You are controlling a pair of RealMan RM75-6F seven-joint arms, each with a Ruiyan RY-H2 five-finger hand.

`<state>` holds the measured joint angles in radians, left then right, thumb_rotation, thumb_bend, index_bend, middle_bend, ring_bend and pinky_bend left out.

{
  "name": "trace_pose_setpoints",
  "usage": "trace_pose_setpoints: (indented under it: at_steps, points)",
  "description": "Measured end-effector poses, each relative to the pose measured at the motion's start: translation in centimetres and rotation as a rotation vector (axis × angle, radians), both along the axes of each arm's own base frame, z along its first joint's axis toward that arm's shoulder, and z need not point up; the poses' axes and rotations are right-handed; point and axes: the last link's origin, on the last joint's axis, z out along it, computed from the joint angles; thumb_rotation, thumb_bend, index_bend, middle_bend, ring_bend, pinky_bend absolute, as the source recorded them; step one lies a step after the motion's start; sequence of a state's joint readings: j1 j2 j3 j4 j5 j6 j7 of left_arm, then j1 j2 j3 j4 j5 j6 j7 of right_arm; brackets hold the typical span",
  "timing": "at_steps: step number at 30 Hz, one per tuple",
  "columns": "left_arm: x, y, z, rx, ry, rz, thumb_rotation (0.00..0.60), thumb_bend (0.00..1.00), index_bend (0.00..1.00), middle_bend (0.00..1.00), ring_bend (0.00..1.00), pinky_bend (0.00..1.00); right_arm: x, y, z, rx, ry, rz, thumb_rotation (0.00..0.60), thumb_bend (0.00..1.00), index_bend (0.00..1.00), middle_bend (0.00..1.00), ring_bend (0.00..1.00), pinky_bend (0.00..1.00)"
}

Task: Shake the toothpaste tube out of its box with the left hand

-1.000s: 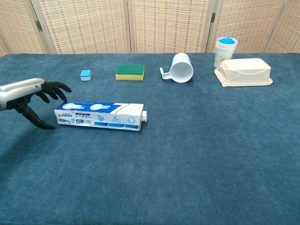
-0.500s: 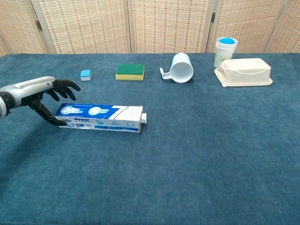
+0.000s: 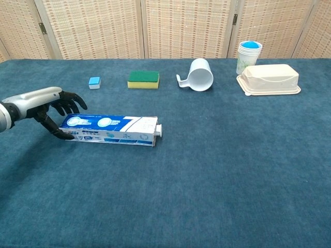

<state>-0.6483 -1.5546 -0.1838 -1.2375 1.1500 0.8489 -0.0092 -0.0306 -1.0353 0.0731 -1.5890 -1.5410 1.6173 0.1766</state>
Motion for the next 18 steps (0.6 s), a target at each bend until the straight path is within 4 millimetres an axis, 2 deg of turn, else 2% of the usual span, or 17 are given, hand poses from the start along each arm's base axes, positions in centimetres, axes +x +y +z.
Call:
trace_pose_setpoints:
  at_steps: [7,18]
  points:
    - [-0.3,0.1,0.2,0.015,0.001,-0.005,0.6,0.18,0.4,0.48,0.41,0.37,0.0,0.0,0.1,-0.003,-0.001,0.002,0.6,0.22,0.0,0.0,0.0,0.0]
    - [-1.1,-0.1,0.4,0.01,0.027,-0.015,0.6,0.19,0.4,0.49,0.43,0.39,0.0,0.0,-0.1,0.001,0.002,0.003,0.6,0.22,0.0,0.0,0.0,0.0]
